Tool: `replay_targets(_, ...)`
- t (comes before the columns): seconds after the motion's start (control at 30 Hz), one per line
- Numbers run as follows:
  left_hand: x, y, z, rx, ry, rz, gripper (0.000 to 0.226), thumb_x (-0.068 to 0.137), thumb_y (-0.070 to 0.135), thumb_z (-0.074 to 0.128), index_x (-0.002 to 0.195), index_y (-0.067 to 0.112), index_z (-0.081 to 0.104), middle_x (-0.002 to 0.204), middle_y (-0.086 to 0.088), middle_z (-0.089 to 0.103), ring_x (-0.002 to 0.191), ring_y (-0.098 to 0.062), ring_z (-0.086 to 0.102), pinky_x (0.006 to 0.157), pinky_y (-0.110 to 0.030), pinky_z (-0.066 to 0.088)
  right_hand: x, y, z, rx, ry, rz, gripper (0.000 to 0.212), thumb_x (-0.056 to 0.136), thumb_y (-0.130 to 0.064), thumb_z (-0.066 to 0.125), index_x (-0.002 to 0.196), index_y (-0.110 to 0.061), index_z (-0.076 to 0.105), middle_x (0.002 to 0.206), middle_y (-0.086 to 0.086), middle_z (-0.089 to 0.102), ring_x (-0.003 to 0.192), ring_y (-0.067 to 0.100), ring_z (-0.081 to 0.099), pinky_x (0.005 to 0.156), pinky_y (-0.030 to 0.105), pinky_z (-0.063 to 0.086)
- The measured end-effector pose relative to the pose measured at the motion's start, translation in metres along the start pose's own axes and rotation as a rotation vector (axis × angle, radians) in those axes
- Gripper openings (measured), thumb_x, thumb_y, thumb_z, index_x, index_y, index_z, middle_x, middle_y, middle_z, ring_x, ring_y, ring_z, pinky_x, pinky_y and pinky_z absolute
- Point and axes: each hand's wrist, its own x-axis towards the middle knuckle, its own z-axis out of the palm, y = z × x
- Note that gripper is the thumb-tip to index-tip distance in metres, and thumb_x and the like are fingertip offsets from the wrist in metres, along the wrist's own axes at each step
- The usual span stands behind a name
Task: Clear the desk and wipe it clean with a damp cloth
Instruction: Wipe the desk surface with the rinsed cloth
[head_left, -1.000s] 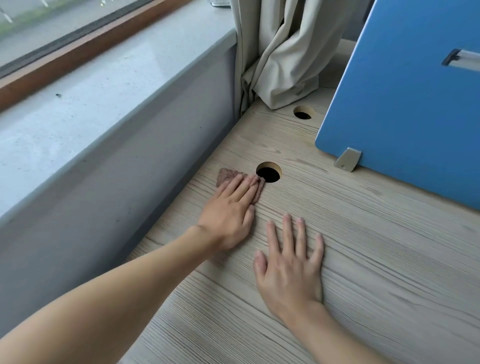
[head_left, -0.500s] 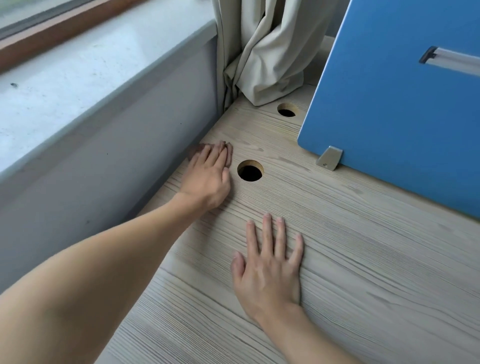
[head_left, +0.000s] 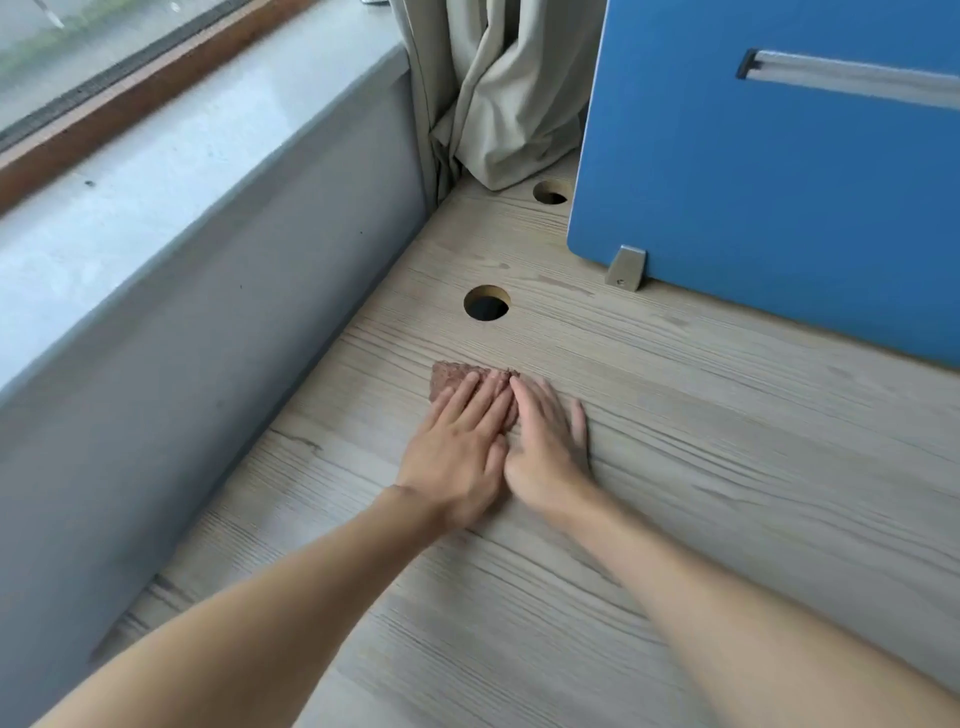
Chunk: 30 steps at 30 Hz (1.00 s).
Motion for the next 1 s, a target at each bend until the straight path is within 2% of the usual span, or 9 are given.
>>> replay_targets(0.1,-0.019,0.038,0.010,-0.021,-0.023,0.045,0.070,0.092,0.048,0.001,0.159,0.026,-0.002,0.165,0.008,-0.009,0.150,-0.011,-0.019,0.124,-0.035,-0.009,-0.018,0.018,-0.028,0.207,0.008,0.049,0.064,0.095,0.001,0.038,0.156,-0.015,0.030,0.162,0.003,0.029,0.151,0.019,0.022,0.124,0.034,0.015)
replay_targets(0.3,-0.050,0.118,0.026,-0.086,-0.143,0.210,0.077,0.088,0.050,0.005,0.158,0.021,-0.006,0.165,-0.002,-0.009,0.151,-0.018,-0.020,0.123,-0.039,-0.010,-0.088,0.044,-0.046,-0.008,0.090,-0.040,0.055,0.105,-0.018,0.039,0.158,-0.020,0.024,0.166,-0.003,0.021,0.153,0.011,0.011,0.125,0.031,0.007)
replay_targets(0.4,-0.056,0.116,0.014,-0.421,-0.006,0.191,0.062,0.099,0.031,0.033,0.158,0.019,0.020,0.167,-0.002,0.008,0.154,-0.017,0.003,0.124,-0.042,0.011,-0.112,0.045,-0.046,0.083,0.174,-0.042,0.055,0.103,-0.023,0.038,0.156,-0.009,0.029,0.163,0.009,0.027,0.152,0.021,0.019,0.124,0.032,0.011)
replay_targets(0.47,-0.069,0.098,-0.004,-0.550,0.183,-0.054,0.059,0.090,0.013,0.049,0.148,0.014,0.042,0.159,-0.004,0.031,0.147,-0.021,0.028,0.120,-0.039,0.026,-0.117,0.037,-0.042,0.053,0.174,-0.087,0.064,0.098,-0.034,0.027,0.155,-0.004,0.028,0.163,0.014,0.025,0.152,0.026,0.019,0.125,0.036,0.010)
replay_targets(0.53,-0.087,0.080,-0.014,-0.424,0.131,-0.246,0.061,0.086,0.008,0.053,0.146,0.009,0.042,0.153,-0.010,0.037,0.140,-0.027,0.035,0.116,-0.035,0.030,-0.119,0.029,-0.030,-0.107,0.067,-0.113,0.070,0.099,-0.043,0.017,0.159,-0.007,0.016,0.167,0.012,0.010,0.155,0.023,0.006,0.126,0.037,0.001)
replay_targets(0.6,-0.101,0.075,-0.012,-0.240,-0.065,-0.242,0.063,0.090,0.013,0.051,0.150,0.008,0.034,0.157,-0.013,0.030,0.145,-0.029,0.026,0.119,-0.033,0.023,-0.124,0.030,-0.016,-0.328,-0.087,-0.115,0.068,0.104,-0.046,0.012,0.160,-0.009,0.001,0.168,0.009,-0.007,0.155,0.021,-0.010,0.125,0.038,-0.007)
replay_targets(0.7,-0.097,0.078,-0.006,-0.170,-0.224,-0.201,0.072,0.090,0.028,0.054,0.152,0.006,0.026,0.162,-0.020,0.014,0.152,-0.032,0.009,0.123,-0.037,0.015,-0.131,0.047,-0.008,-0.483,-0.068,-0.152,0.078,0.093,-0.048,-0.009,0.160,-0.009,0.000,0.168,0.009,-0.008,0.155,0.020,-0.010,0.125,0.039,-0.009)
replay_targets(0.9,-0.088,0.087,-0.007,0.013,-0.412,-0.174,0.104,0.077,0.056,0.072,0.152,0.010,0.016,0.157,-0.030,0.005,0.149,-0.043,0.002,0.121,-0.049,0.020,-0.151,0.095,-0.045,-0.527,-0.076,0.009,0.064,0.105,-0.038,0.008,0.157,-0.010,-0.015,0.164,0.004,-0.025,0.151,0.016,-0.023,0.124,0.039,-0.012)
replay_targets(1.0,-0.092,0.103,-0.007,0.071,-0.381,-0.169,0.092,0.080,0.056,0.071,0.145,0.010,0.025,0.147,-0.027,0.021,0.141,-0.043,0.019,0.114,-0.048,0.031,-0.178,0.121,-0.064,-0.561,-0.077,0.121,0.065,0.105,-0.039,0.009,0.156,-0.009,-0.018,0.164,0.007,-0.026,0.151,0.016,-0.024,0.124,0.038,-0.013)
